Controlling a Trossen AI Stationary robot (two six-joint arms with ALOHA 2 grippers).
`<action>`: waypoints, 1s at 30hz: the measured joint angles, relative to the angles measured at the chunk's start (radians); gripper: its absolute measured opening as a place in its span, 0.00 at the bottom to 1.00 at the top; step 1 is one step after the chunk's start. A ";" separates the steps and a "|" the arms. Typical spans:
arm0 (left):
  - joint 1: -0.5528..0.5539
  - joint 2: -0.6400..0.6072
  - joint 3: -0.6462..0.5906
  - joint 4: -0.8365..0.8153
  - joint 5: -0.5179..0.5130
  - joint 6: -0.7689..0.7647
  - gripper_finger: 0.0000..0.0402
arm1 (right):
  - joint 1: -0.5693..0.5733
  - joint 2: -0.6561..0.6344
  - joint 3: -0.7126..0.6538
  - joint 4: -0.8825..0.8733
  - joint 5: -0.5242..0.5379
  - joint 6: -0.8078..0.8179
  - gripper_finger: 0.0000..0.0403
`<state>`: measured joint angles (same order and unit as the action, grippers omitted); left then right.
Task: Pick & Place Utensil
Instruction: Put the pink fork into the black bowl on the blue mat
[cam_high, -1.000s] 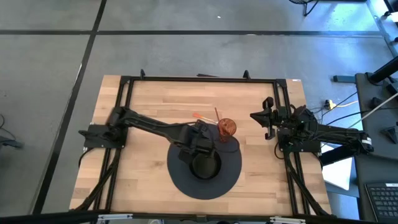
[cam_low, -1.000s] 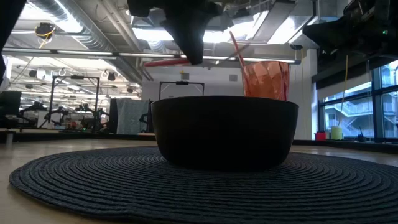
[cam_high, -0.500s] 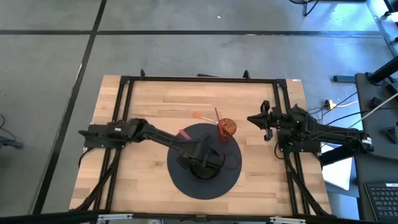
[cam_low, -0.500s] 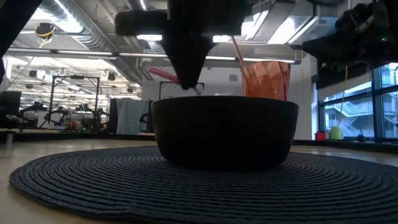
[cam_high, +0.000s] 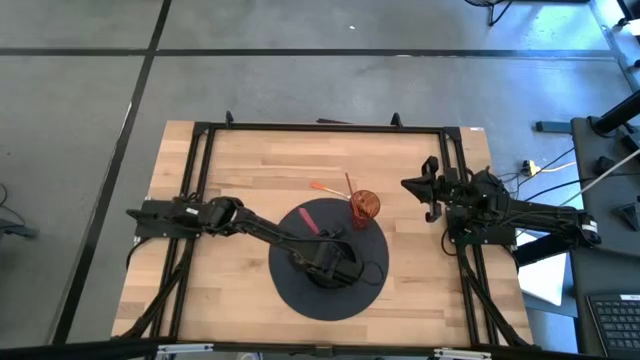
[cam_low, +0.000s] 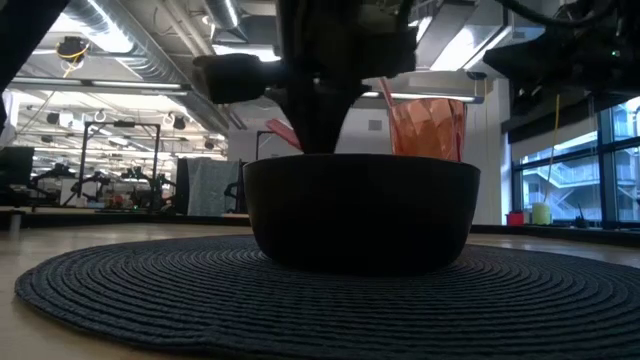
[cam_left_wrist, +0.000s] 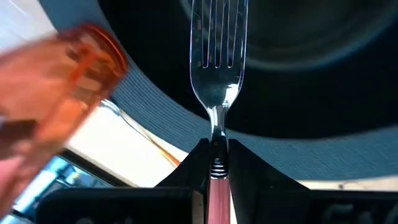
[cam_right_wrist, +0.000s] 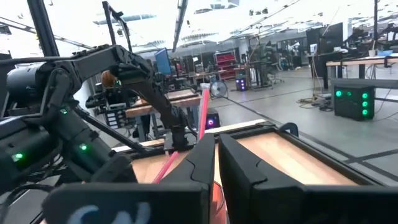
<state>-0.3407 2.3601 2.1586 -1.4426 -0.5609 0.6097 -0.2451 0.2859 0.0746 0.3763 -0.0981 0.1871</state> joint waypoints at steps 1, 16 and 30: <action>0.000 0.001 0.000 0.021 0.000 0.017 0.07 | 0.000 0.000 0.000 0.000 0.001 0.000 0.06; 0.001 0.041 0.000 0.104 -0.048 0.174 0.07 | 0.000 0.000 0.000 0.000 0.001 -0.007 0.06; 0.001 0.055 0.000 0.101 -0.023 0.207 0.08 | 0.000 0.000 0.000 0.000 0.001 -0.007 0.06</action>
<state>-0.3396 2.4153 2.1582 -1.3416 -0.5838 0.8169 -0.2451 0.2859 0.0746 0.3763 -0.0975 0.1799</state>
